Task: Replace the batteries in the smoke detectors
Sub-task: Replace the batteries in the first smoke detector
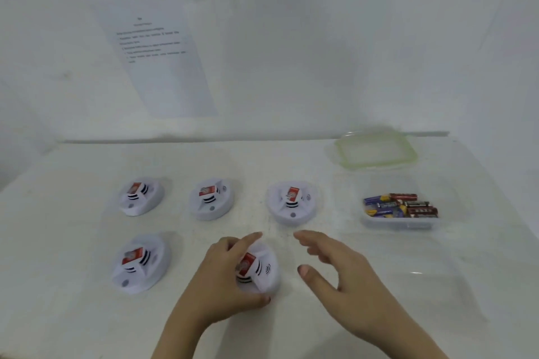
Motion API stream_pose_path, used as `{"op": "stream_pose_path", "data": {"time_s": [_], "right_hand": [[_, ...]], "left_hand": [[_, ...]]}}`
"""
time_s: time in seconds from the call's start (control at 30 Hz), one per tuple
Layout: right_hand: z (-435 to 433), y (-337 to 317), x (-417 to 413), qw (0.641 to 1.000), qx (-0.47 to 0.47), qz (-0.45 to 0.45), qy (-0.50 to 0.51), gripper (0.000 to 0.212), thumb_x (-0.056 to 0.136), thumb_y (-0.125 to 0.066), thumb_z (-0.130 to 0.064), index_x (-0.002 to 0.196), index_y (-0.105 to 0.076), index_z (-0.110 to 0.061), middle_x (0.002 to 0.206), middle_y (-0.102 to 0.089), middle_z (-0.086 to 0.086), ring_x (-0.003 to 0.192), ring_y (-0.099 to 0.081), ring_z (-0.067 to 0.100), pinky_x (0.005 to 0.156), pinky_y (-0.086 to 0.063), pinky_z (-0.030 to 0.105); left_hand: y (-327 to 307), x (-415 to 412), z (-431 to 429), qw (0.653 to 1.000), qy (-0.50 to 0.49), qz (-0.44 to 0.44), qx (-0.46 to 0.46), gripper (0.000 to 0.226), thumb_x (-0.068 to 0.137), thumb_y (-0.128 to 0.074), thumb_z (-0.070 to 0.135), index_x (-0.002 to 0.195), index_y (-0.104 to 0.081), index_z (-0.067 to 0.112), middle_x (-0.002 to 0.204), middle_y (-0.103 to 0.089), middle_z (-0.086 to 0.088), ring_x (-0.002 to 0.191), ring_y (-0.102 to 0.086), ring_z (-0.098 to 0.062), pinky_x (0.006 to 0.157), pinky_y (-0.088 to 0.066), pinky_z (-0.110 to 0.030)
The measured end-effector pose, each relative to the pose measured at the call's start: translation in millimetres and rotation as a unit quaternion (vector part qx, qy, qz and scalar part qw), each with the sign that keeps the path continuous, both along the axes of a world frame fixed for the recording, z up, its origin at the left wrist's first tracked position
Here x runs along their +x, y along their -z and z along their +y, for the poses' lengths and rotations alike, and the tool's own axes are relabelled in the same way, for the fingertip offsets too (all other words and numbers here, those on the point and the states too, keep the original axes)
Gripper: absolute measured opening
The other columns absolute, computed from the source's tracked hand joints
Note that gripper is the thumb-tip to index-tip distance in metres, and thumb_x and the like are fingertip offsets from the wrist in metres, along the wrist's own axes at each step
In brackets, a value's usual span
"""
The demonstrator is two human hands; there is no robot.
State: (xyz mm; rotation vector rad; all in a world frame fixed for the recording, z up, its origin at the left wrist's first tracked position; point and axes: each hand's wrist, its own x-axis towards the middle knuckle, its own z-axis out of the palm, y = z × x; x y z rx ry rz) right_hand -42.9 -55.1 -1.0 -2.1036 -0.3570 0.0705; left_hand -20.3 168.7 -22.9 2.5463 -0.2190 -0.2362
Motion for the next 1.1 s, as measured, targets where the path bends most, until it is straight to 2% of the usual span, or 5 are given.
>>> {"op": "stream_pose_path", "data": {"time_s": [0.17, 0.33, 0.53, 0.87, 1.1], "right_hand": [[30, 16, 2, 0.992, 0.066, 0.090, -0.054, 0.085, 0.069, -0.067, -0.061, 0.131, -0.009, -0.069, 0.138, -0.030, -0.039, 0.125, -0.030, -0.020, 0.101, -0.030, 0.009], [60, 18, 10, 0.981, 0.155, 0.098, -0.063, 0.104, 0.059, -0.079, -0.057, 0.131, -0.004, -0.070, 0.142, -0.030, -0.034, 0.132, -0.025, -0.014, 0.107, -0.027, 0.018], [74, 16, 19, 0.970, 0.240, 0.040, -0.014, 0.099, 0.064, -0.084, -0.024, 0.138, -0.025, -0.053, 0.136, -0.052, -0.011, 0.126, -0.049, 0.012, 0.101, -0.043, 0.028], [70, 10, 31, 0.990, 0.136, 0.027, 0.007, 0.089, 0.055, -0.086, -0.032, 0.124, -0.039, -0.063, 0.131, -0.047, -0.033, 0.122, -0.045, -0.004, 0.099, -0.043, 0.017], [61, 13, 37, 0.992, 0.116, 0.034, -0.036, 0.072, 0.067, -0.076, -0.048, 0.130, -0.043, -0.053, 0.141, -0.040, -0.028, 0.132, -0.035, -0.004, 0.105, -0.038, 0.023]], "left_hand": [[-14, 6, 20, 0.950, -0.034, 0.064, -0.303, 0.078, 0.055, -0.066, 0.052, 0.128, -0.040, 0.058, 0.129, -0.052, 0.021, 0.112, -0.056, 0.002, 0.080, -0.050, -0.016], [-22, 12, 34, 0.908, 0.026, 0.074, -0.413, 0.071, 0.065, -0.073, 0.055, 0.130, -0.045, 0.044, 0.127, -0.059, 0.010, 0.113, -0.060, -0.008, 0.084, -0.053, -0.026], [-20, 22, 49, 0.897, 0.054, 0.092, -0.428, 0.089, 0.064, -0.078, 0.061, 0.139, -0.039, 0.032, 0.136, -0.056, 0.009, 0.125, -0.054, -0.018, 0.092, -0.051, -0.033], [-22, 43, 63, 0.947, 0.134, 0.024, -0.291, 0.093, 0.052, -0.090, 0.032, 0.134, -0.046, 0.040, 0.131, -0.056, 0.025, 0.124, -0.050, 0.001, 0.095, -0.044, -0.014], [-20, 42, 62, 0.937, 0.137, -0.007, -0.320, 0.087, 0.055, -0.092, 0.008, 0.129, -0.053, 0.033, 0.124, -0.064, 0.013, 0.119, -0.056, -0.007, 0.092, -0.043, -0.012]]}}
